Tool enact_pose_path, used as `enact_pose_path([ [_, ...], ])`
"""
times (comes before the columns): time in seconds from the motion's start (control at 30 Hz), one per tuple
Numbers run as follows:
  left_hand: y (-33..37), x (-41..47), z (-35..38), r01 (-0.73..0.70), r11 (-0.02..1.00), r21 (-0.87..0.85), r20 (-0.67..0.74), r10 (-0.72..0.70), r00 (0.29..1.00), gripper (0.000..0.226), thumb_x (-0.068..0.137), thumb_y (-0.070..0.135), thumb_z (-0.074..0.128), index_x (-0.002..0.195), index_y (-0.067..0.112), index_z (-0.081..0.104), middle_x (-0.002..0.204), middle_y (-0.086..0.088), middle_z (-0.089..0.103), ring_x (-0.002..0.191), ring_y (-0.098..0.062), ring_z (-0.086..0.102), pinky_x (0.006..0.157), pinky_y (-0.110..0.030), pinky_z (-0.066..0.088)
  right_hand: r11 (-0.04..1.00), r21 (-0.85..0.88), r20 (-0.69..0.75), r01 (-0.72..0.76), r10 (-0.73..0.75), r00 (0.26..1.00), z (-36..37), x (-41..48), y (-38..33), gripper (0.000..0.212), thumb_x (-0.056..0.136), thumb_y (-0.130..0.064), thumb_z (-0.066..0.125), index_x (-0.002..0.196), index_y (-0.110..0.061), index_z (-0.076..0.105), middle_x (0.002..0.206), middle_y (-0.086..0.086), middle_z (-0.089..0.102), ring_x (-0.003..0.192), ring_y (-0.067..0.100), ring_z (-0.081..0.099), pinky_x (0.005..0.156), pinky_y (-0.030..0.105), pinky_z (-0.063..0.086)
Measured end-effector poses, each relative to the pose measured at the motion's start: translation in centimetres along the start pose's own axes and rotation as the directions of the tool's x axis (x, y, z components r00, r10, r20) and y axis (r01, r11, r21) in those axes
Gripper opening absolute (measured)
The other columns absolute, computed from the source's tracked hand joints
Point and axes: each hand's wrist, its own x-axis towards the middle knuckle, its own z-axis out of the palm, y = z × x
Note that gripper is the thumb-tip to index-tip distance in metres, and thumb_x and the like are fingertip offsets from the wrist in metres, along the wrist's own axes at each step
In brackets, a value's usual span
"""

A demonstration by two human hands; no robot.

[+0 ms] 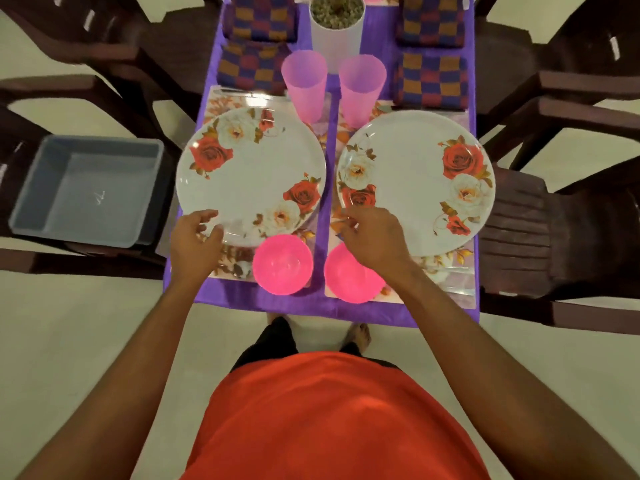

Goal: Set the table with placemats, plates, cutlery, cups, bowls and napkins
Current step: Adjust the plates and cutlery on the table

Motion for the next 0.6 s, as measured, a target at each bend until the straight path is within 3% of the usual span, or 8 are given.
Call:
enact_pose_path([
  [0.13,-3.1,4.3,-2.5,0.067,0.996,0.055,0.011,-0.068,0.998,0.034,0.09,0.022,0.066,0.124,0.017,0.064,0.121,-0.005,0.054,0.103,-0.015,0.054,0.091,-0.029,0.046,0.989,-0.011,0.013,-0.148,0.149,0.989,2.5,5.2,-3.2,0.024,0.09,-0.022,0.061,0.108,-0.012,0.074,0.107,0.01,0.074,0.101,0.032,0.067,0.085,0.037,0.05],
  [0.23,-5.4,7.7,-4.0,0.113,0.991,0.065,0.029,-0.115,0.993,0.043,0.084,0.033,0.065,0.126,0.019,0.063,0.121,-0.009,0.058,0.106,-0.025,0.061,0.096,-0.044,0.052,0.955,-0.041,0.012,-0.293,0.294,0.956,4.4,7.3,-4.5,0.027,0.093,-0.036,0.06,0.099,-0.012,0.071,0.097,0.008,0.072,0.093,0.031,0.068,0.077,0.034,0.048],
  [0.33,-6.0,10.2,-4.3,0.177,0.983,0.049,0.108,-0.182,0.977,0.048,0.091,0.018,0.065,0.137,0.012,0.056,0.125,-0.013,0.06,0.109,-0.027,0.061,0.093,-0.035,0.046,0.913,0.022,-0.03,-0.407,0.408,0.913,5.9,8.1,-5.1,0.021,0.092,-0.036,0.062,0.087,-0.016,0.065,0.085,0.006,0.071,0.083,0.029,0.068,0.069,0.033,0.048],
  [0.4,-6.3,11.2,-4.0,0.163,0.987,-0.002,0.186,-0.16,0.969,0.041,0.092,0.017,0.063,0.133,0.019,0.061,0.117,-0.006,0.066,0.103,-0.02,0.064,0.09,-0.033,0.05,0.903,0.061,-0.076,-0.426,0.429,0.9,6.4,8.1,-5.5,0.015,0.092,-0.03,0.063,0.085,-0.017,0.063,0.082,0.003,0.069,0.078,0.027,0.065,0.067,0.03,0.043],
  [0.53,-6.9,12.9,-4.2,0.128,0.991,-0.028,0.281,-0.115,0.953,0.032,0.096,0.019,0.059,0.127,0.027,0.064,0.107,0.003,0.069,0.095,-0.012,0.064,0.073,-0.024,0.051,0.878,0.115,-0.13,-0.465,0.477,0.869,7.2,8.2,-6.2,0.009,0.091,-0.021,0.064,0.09,-0.012,0.066,0.082,0.001,0.066,0.076,0.022,0.06,0.062,0.027,0.038],
  [0.6,-7.0,13.5,-4.2,0.129,0.991,-0.044,0.298,-0.11,0.948,0.031,0.096,0.02,0.06,0.126,0.026,0.065,0.103,0.004,0.07,0.093,-0.012,0.066,0.075,-0.029,0.055,0.865,0.104,-0.137,-0.491,0.501,0.854,7.7,8.5,-6.1,0.011,0.089,-0.021,0.063,0.094,-0.011,0.066,0.086,0.004,0.068,0.081,0.027,0.062,0.068,0.03,0.041],
])
